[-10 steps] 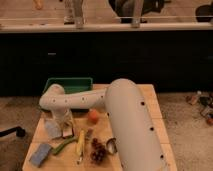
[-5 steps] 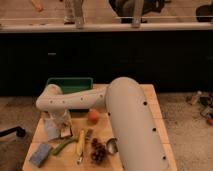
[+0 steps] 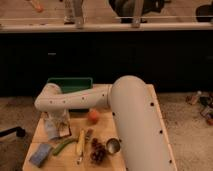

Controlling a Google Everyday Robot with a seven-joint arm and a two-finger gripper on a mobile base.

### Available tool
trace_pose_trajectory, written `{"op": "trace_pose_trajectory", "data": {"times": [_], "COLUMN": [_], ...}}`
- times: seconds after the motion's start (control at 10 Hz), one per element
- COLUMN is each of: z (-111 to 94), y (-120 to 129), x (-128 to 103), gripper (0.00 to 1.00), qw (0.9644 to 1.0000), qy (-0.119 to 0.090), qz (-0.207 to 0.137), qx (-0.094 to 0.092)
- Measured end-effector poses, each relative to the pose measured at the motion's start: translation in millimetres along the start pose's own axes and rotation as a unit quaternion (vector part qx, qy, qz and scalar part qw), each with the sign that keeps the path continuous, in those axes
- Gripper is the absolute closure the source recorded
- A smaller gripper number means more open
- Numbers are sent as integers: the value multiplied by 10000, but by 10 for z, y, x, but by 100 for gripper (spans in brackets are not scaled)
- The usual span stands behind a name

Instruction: Wipe table surface with eraser

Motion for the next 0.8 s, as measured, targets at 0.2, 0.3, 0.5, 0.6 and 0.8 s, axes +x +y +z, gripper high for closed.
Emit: {"op": "trace_pose_trajectory", "data": {"times": [0.2, 0.3, 0.5, 0.6, 0.8], "z": [-37, -14, 60, 92, 175], "y": [18, 37, 110, 125, 151], "x": [8, 22, 60, 69, 94], "gripper": [100, 100, 100, 100, 100], "qw": [10000, 10000, 9999, 9999, 9996], "qy": [21, 6, -87, -130, -240], "qz": [9, 15, 47, 52, 64], "qx": [15, -15, -78, -94, -126]}}
